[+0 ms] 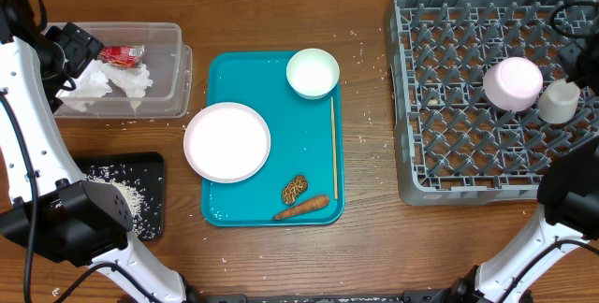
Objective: Sort waste into correct bins and load items into the dishwasher
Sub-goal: 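Open the right gripper and withdraw it from the cup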
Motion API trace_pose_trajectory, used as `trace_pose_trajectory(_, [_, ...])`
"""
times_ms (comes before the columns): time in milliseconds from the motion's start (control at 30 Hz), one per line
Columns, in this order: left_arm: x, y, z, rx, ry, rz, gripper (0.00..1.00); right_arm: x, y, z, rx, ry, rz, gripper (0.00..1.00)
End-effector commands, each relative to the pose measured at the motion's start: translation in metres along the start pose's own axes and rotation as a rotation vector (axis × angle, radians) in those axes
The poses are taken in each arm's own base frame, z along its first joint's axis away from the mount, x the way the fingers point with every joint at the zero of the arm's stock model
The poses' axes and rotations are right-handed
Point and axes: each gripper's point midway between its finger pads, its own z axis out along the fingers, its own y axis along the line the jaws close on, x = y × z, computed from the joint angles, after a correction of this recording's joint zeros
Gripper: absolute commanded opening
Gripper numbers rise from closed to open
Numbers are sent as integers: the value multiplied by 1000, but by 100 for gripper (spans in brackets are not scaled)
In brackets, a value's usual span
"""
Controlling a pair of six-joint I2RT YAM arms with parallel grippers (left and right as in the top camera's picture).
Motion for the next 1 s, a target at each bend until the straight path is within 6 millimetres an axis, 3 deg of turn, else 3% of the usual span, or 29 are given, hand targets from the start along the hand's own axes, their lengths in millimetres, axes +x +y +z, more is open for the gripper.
trace_pose_trajectory(0, [-2, -2, -5, 14, -13, -16, 100, 6, -6, 12, 22, 21, 4, 4])
trace_pose_trajectory(300, [-2, -2, -5, 14, -13, -16, 100, 3, -12, 27, 25, 9, 24, 4])
trace_pose_trajectory(667, [-2, -2, -5, 14, -12, -16, 100, -11, -63, 29, 70, 36, 129, 4])
trace_pose_trajectory(800, [-2, -2, -5, 14, -13, -16, 100, -12, -66, 18, 63, 33, 141, 4])
trace_pose_trajectory(967, [-2, -2, -5, 14, -13, -16, 100, -16, -46, -23, -70, -18, 139, 4])
